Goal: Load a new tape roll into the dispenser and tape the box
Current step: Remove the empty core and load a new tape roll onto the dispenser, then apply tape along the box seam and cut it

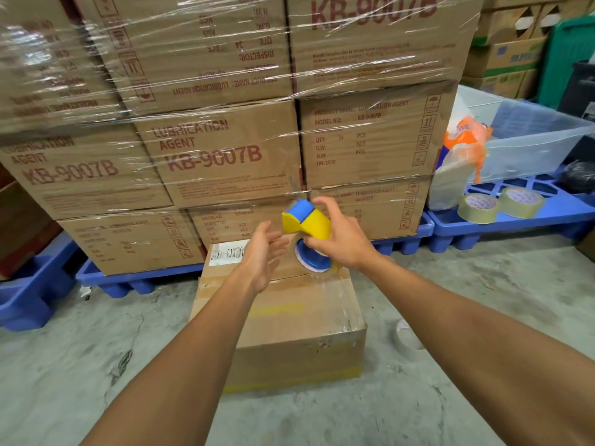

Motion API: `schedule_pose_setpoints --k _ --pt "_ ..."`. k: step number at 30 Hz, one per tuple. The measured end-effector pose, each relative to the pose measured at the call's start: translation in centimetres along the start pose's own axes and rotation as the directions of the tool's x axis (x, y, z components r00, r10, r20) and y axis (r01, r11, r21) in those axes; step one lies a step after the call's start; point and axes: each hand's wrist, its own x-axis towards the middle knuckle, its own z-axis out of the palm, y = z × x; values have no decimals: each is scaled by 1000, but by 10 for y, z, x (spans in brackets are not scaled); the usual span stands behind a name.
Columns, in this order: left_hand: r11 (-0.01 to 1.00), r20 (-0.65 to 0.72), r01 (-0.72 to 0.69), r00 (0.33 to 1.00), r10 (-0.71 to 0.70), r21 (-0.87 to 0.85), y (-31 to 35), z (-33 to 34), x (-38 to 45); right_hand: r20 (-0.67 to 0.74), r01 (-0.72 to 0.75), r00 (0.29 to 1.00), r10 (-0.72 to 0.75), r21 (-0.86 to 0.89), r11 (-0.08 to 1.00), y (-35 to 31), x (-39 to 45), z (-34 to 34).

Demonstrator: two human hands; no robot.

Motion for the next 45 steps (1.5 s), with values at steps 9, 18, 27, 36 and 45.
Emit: schedule_pose_setpoints --k 9,18,27,36,45 --pt "990 -91 -110 989 118 88 6 6 15 107 42 994 0 -393 919 16 0 11" --pt "989 -124 7 992 12 149 14 9 69 146 -37 985 95 -361 932 19 11 21" --pt "895 -14 104 994 -108 434 -13 39 90 -19 -448 877 481 -397 801 -25 -29 11" --pt "770 176 -243 969 171 589 -40 39 106 -130 -636 745 654 -434 638 -48 -59 35" --pt "53 609 -686 677 413 726 -60 40 109 -179 -666 696 695 -524 532 -43 -45 54"
